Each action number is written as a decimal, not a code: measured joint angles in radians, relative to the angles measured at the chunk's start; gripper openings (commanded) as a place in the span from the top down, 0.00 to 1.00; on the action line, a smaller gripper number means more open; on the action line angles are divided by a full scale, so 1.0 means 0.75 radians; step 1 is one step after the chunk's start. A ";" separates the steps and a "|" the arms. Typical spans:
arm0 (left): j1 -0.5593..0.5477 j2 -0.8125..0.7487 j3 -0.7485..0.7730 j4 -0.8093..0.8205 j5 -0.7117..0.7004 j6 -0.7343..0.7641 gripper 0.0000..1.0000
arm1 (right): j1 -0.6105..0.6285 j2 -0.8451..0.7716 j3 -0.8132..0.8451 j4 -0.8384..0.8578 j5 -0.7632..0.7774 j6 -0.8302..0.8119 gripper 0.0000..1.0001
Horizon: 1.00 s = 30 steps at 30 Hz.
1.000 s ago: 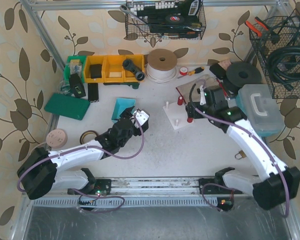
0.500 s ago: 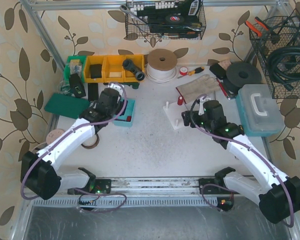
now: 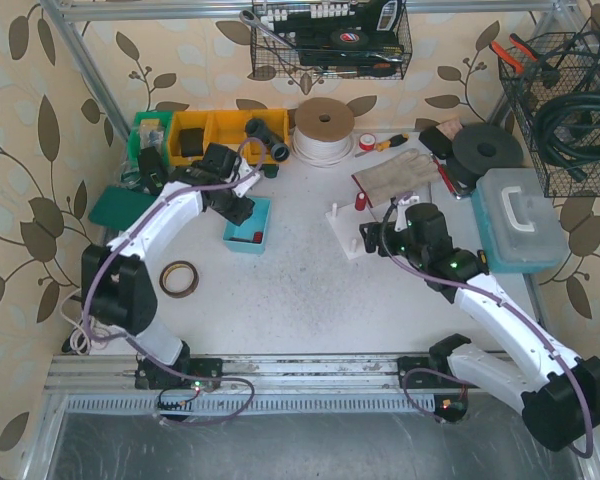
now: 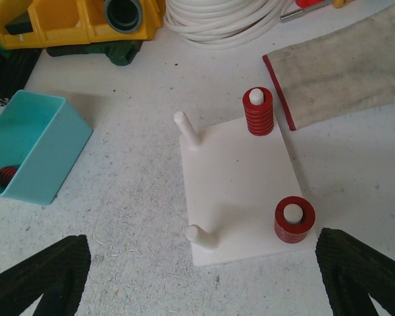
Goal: Install the large spring
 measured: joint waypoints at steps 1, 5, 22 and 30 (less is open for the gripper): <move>0.010 0.037 0.034 -0.022 0.027 0.020 0.47 | 0.004 -0.002 0.000 0.003 0.000 0.000 0.08; 0.039 0.176 0.148 -0.106 0.138 0.127 0.48 | 0.019 -0.001 0.000 0.006 -0.001 0.000 0.08; 0.074 0.576 0.335 -0.369 0.246 0.450 0.39 | 0.047 -0.001 0.000 0.006 -0.004 -0.001 0.08; 0.073 0.603 0.323 -0.297 0.243 0.486 0.35 | 0.055 -0.001 0.000 0.006 -0.003 -0.001 0.08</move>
